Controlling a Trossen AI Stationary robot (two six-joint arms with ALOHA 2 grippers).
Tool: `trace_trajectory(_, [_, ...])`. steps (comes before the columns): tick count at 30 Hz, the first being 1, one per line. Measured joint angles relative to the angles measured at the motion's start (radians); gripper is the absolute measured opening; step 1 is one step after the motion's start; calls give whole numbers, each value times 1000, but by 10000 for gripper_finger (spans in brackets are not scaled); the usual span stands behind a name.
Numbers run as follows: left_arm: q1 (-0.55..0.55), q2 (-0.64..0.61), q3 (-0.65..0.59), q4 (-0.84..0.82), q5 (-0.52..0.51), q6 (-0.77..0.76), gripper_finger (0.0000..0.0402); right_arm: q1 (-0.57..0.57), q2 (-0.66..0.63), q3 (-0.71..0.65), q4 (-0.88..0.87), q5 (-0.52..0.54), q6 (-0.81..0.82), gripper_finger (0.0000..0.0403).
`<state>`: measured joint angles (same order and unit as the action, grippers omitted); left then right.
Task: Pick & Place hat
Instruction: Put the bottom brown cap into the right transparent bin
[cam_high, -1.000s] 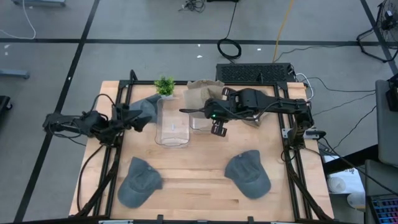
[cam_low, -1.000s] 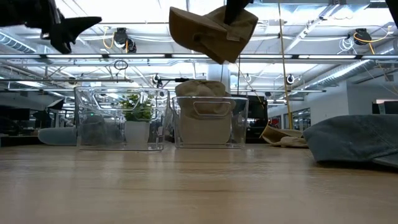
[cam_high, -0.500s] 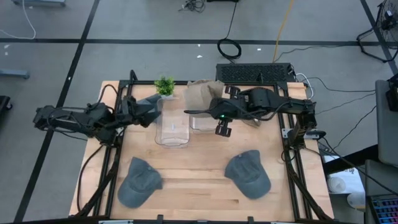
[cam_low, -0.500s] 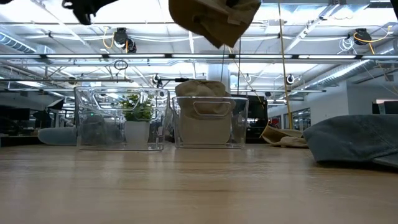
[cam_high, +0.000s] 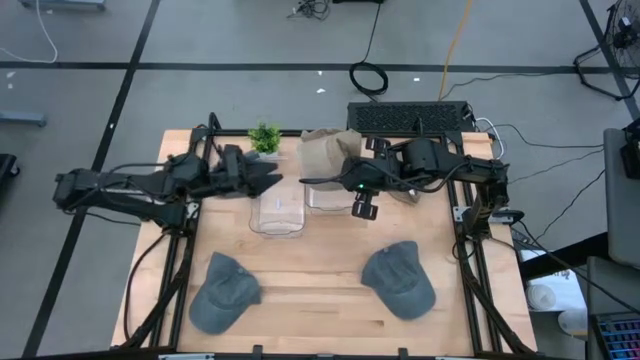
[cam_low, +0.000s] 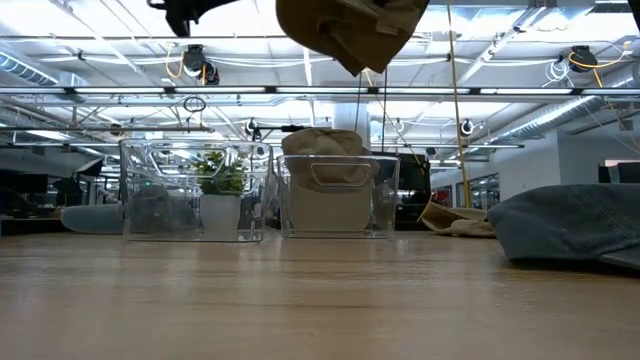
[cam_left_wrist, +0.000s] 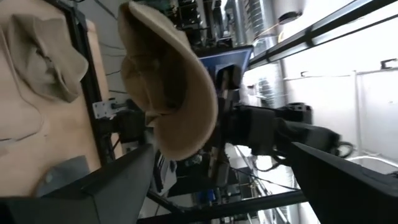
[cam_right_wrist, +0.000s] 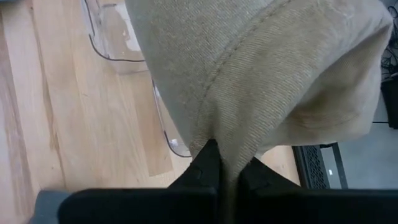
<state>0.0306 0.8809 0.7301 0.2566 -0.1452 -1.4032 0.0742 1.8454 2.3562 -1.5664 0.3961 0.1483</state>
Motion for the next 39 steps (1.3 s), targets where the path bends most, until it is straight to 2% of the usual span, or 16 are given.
trace_trajectory(17, [65, 269, 209, 5, 52, 66, 381, 12, 0, 0, -5, 1, -41, 0])
trace_trajectory(21, [70, 319, 225, 91, 56, 62, 381, 22, 0, 0, -5, 9, -55, 0])
trace_trajectory(26, [70, 358, 225, 186, 60, 21, 374, 36, -4, 0, -4, 75, -71, 0])
trace_trajectory(30, [70, 359, 225, 173, 60, -39, 317, 39, -23, -1, -5, 81, -60, 0])
trace_trajectory(39, [69, 359, 225, 165, 66, -77, 106, 37, -48, -1, -6, 126, -56, 0])
